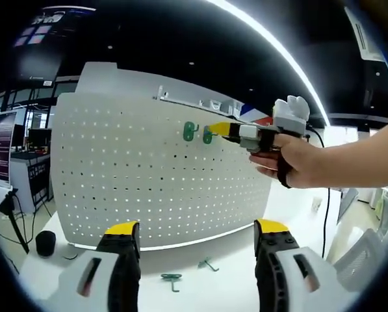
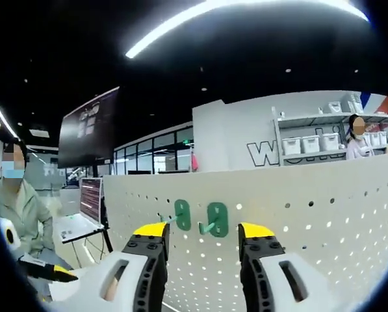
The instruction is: Insert the hook assembly into the mounting plate slot until the hook locks in place.
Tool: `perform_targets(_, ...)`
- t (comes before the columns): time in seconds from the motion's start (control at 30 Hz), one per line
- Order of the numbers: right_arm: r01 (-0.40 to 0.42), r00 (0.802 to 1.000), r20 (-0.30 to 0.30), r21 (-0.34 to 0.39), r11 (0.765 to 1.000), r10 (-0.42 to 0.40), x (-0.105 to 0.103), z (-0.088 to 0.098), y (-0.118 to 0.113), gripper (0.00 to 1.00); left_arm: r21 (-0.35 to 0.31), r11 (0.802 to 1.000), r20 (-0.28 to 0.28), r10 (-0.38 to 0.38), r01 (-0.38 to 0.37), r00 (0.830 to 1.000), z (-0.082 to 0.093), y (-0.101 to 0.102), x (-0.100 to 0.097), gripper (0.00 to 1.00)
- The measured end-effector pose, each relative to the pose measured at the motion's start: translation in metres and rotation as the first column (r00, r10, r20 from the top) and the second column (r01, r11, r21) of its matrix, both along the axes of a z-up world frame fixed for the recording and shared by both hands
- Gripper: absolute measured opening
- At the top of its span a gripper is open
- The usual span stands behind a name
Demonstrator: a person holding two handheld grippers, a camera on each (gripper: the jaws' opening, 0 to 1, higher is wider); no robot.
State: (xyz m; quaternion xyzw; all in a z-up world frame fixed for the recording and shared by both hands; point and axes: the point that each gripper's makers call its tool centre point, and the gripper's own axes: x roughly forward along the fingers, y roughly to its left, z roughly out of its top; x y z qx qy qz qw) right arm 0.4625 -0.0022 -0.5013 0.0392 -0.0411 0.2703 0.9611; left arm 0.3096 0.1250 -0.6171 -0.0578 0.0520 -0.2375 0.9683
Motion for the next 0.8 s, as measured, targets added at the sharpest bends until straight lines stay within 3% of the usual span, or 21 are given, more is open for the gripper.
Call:
perform_targets(0.3, -0.079, 0.997, 0.002, -0.018, 0.997, 0.079, -0.015, -0.007, 0.003, 0.43, 0.023, 1.000, 0.014, -0.007, 0.007, 1.000, 0.004, -0.001, 0.001, 0.74)
perform_targets(0.33, -0.125, 0.992, 0.005, 0.016, 0.992, 0.125, -0.020, -0.005, 0.006, 0.44, 0.029, 1.000, 0.016, -0.009, 0.008, 1.000, 0.004, -0.001, 0.001, 0.75)
perform_targets(0.4, -0.126, 0.992, 0.007, -0.020, 0.992, 0.126, -0.024, -0.009, 0.002, 0.46, 0.035, 0.999, 0.020, -0.008, 0.007, 1.000, 0.004, 0.001, 0.001, 0.75)
perform_targets(0.8, -0.181, 0.983, -0.011, -0.020, 0.983, 0.181, -0.057, -0.031, -0.022, 0.55, 0.044, 0.999, 0.031, -0.019, 0.018, 0.999, 0.007, -0.002, 0.001, 0.78)
